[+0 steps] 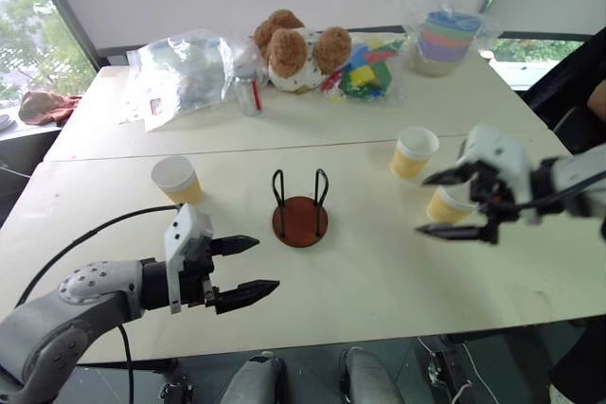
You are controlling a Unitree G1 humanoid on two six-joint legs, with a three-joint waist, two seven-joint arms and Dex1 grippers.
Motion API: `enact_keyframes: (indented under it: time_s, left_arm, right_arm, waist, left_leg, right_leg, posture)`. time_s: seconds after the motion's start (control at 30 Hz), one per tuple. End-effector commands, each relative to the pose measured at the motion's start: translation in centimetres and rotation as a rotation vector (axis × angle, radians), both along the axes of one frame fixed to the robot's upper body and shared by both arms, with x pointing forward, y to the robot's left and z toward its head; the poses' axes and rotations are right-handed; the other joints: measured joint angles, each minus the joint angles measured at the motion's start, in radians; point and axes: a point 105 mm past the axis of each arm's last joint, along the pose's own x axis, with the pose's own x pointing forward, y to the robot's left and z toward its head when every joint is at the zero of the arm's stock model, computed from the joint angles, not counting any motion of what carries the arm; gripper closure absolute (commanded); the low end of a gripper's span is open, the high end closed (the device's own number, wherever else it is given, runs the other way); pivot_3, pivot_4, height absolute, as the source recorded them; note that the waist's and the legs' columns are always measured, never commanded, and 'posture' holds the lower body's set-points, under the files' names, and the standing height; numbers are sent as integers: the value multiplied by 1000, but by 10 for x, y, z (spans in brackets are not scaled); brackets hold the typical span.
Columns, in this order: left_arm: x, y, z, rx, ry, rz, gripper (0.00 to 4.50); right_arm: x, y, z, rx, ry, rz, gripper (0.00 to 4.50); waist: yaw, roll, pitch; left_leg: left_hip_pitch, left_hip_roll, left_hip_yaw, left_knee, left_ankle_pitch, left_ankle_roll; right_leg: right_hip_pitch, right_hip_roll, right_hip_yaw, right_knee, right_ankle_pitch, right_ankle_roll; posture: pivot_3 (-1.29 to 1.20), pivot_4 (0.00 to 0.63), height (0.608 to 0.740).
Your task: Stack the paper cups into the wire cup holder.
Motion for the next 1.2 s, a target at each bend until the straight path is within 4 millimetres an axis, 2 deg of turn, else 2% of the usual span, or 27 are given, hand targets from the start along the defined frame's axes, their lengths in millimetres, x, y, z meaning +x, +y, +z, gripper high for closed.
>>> enact_keyframes:
  time_s: [0.03,0.17,0.27,0.5,0.6,0.73,0.83,0.87,1.07,1.2]
  left_arm:
    - [2,4,14,48,-58,-33,0]
    - [15,8,35,87,-155,-14,0]
    - [17,7,39,69,-166,-1,0]
    - [17,8,34,78,-153,30,0]
    - [18,8,34,77,-153,40,0]
    - [19,10,32,85,-155,53,0]
    - [19,12,32,90,-158,61,0]
    - [19,12,32,94,-160,63,0]
    - [22,20,33,109,-161,81,0]
    - [21,31,36,121,-138,87,0]
  right_arm:
    - [8,-15,9,-54,-35,-16,116]
    - [20,-45,-8,-141,0,-78,116]
    - [24,-57,-18,-178,27,-93,116]
    - [25,-58,-35,-164,81,-85,116]
    - [26,-52,-44,-145,105,-66,921]
    - [27,-45,-57,-151,127,-37,2844]
    - [28,-46,-58,-164,127,-30,4455]
    - [28,-47,-57,-171,125,-28,4489]
    - [37,-39,-28,-178,52,25,4489]
    - [46,-21,35,-189,-85,125,4489]
  waist:
    - [-2,0,0]
    - [1,0,0]
    - [-2,0,0]
    - [-3,1,1]
    - [-2,0,1]
    - [-1,0,1]
    - [-2,1,1]
    - [-2,0,1]
    - [-4,1,1]
    - [-12,5,3]
  left_leg:
    - [0,0,0,0,0,0]
    - [-1,-1,0,0,0,0]
    - [-1,-1,1,0,0,0]
    - [-1,0,1,0,1,-1]
    - [-1,-1,1,0,0,-1]
    - [-1,-1,1,1,0,-1]
    - [-1,-1,1,1,1,-2]
    - [-1,-1,1,1,1,-3]
    - [-1,-1,1,1,1,-2]
    - [-1,-1,2,1,1,-2]
  right_leg:
    - [0,0,0,0,0,1]
    - [0,-1,0,-2,1,2]
    - [0,-1,1,-2,1,2]
    - [-1,0,1,-2,1,2]
    - [-1,-1,1,-2,1,2]
    - [-1,-1,1,-1,1,2]
    - [-1,-1,1,-1,1,2]
    - [-1,-1,1,-1,1,2]
    - [-1,-1,1,0,1,2]
    - [-2,0,2,2,1,2]
  posture:
    - [0,150,740]
    - [0,150,740]
    - [0,150,740]
    - [0,150,740]
    - [0,150,740]
    - [0,150,740]
    - [0,150,740]
    - [0,150,740]
    - [0,150,740]
    - [0,150,740]
